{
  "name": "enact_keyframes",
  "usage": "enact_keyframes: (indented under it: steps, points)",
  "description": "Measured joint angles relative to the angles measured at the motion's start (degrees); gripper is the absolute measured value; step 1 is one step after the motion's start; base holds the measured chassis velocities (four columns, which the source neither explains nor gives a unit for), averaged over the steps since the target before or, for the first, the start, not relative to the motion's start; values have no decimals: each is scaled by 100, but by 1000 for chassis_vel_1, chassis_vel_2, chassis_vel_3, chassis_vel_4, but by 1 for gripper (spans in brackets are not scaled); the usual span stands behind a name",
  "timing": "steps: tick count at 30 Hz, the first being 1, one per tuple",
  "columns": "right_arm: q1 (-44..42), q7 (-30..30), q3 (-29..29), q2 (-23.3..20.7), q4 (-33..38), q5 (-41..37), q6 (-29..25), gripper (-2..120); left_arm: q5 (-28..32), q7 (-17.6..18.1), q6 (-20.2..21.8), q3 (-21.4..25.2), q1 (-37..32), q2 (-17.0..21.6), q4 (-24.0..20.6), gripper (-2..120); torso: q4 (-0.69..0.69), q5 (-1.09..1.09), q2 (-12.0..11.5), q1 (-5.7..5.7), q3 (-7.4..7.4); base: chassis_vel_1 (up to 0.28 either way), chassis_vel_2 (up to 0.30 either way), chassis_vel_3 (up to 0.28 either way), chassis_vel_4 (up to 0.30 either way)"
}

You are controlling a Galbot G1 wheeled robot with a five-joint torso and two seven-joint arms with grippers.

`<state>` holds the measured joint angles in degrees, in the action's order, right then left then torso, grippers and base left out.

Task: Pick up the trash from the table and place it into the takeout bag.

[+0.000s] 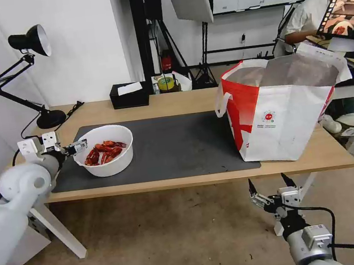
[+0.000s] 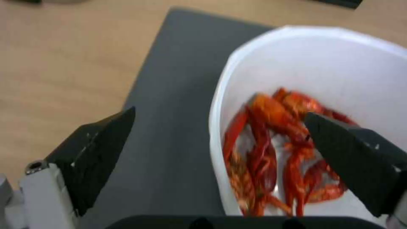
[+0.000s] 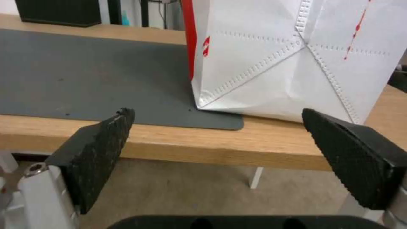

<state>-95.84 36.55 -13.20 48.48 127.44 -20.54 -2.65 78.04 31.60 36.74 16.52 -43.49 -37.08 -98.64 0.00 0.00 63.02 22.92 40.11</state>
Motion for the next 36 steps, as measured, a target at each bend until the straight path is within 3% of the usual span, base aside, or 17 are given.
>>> enact_keyframes:
  steps: [1,2,8,18,29,36]
  points:
    - [0,0,0,0,0,0,0,100,101,82,46,-5,25,-18,16,100,0,0,0,0,0,0,0,0,0]
    - [0,0,0,0,0,0,0,100,490,404,190,-34,119,-93,97,100,0,0,0,0,0,0,0,0,0]
    - [0,0,0,0,0,0,0,100,1186,964,408,-92,257,-198,241,100,0,0,0,0,0,0,0,0,0]
    - [0,0,0,0,0,0,0,100,1532,1324,451,-199,426,-229,327,96,-1,1,0,0,0,0,0,0,0]
    - [0,0,0,0,0,0,0,100,1700,1336,420,-229,456,-203,303,65,0,0,0,0,0,0,0,0,0]
    - [0,0,0,0,0,0,0,100,1742,1329,385,-234,461,-203,287,35,0,0,0,0,0,0,0,0,0]
